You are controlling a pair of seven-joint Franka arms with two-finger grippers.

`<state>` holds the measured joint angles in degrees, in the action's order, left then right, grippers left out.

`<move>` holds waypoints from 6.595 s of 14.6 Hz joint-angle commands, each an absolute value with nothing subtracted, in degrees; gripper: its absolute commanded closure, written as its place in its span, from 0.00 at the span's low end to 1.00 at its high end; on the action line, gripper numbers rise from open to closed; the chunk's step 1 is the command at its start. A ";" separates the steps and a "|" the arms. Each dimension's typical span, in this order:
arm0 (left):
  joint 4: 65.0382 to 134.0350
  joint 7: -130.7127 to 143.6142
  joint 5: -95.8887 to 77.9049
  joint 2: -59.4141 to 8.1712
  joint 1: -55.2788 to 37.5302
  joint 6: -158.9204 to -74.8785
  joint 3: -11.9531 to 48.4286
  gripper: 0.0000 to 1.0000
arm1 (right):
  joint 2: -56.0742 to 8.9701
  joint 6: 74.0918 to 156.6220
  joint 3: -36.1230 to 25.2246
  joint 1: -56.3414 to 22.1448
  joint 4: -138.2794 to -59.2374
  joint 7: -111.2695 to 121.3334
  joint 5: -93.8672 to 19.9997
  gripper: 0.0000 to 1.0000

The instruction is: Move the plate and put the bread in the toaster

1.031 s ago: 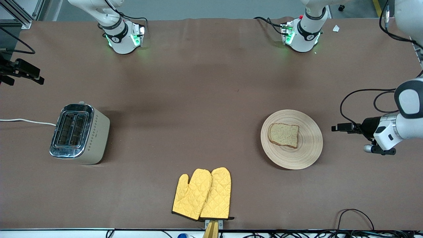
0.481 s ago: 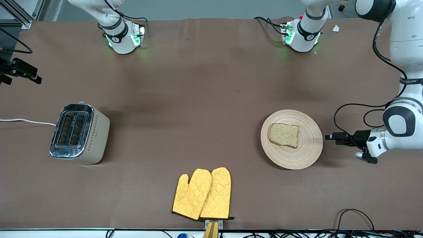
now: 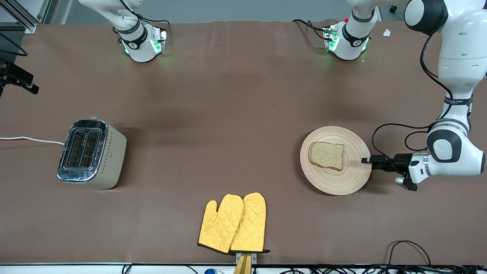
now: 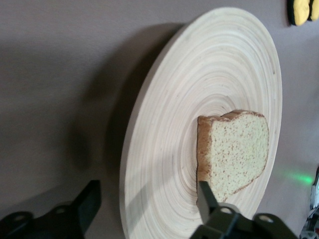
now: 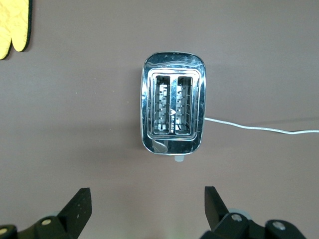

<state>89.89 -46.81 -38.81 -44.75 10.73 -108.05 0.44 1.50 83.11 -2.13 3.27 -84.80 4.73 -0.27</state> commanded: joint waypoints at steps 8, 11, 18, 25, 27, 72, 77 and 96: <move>88.68 -54.23 -40.08 -46.58 10.90 -108.98 0.70 0.86 | 2.02 81.04 -1.41 3.96 -84.55 4.57 0.26 0.00; 88.68 -54.14 -41.13 -46.23 10.81 -108.64 1.40 1.00 | 2.02 81.04 -1.32 3.78 -84.55 4.57 0.35 0.00; 86.05 -42.64 -41.39 -45.44 10.99 -108.28 13.69 1.00 | 2.02 81.04 -1.32 3.87 -84.55 4.66 0.35 0.00; 85.08 -35.25 -61.59 -47.81 -3.05 -119.24 16.96 1.00 | 1.85 81.12 -1.49 4.65 -84.64 5.36 0.97 0.00; 84.90 -34.54 -67.38 -49.04 -8.32 -126.08 16.96 1.00 | 1.85 81.21 -1.49 5.27 -84.73 5.45 0.88 0.00; 87.20 -20.57 -6.88 -18.82 5.36 -103.73 13.45 0.00 | -10.27 123.21 -0.97 -14.22 -109.51 -20.73 -4.66 0.00; 78.67 -7.68 -1.94 -16.53 5.80 -91.16 12.66 0.00 | -19.23 129.98 -0.97 -16.96 -109.25 -28.11 -4.75 0.00; 89.21 -0.61 -0.44 -0.44 8.44 -92.64 12.93 0.00 | -28.56 133.68 -0.88 -20.13 -109.60 -33.75 -5.36 0.32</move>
<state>87.80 -0.55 -1.39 -2.15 7.78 -92.36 12.80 -28.15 133.21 -0.89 -19.92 -109.63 -33.22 -4.36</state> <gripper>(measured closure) 0.000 0.295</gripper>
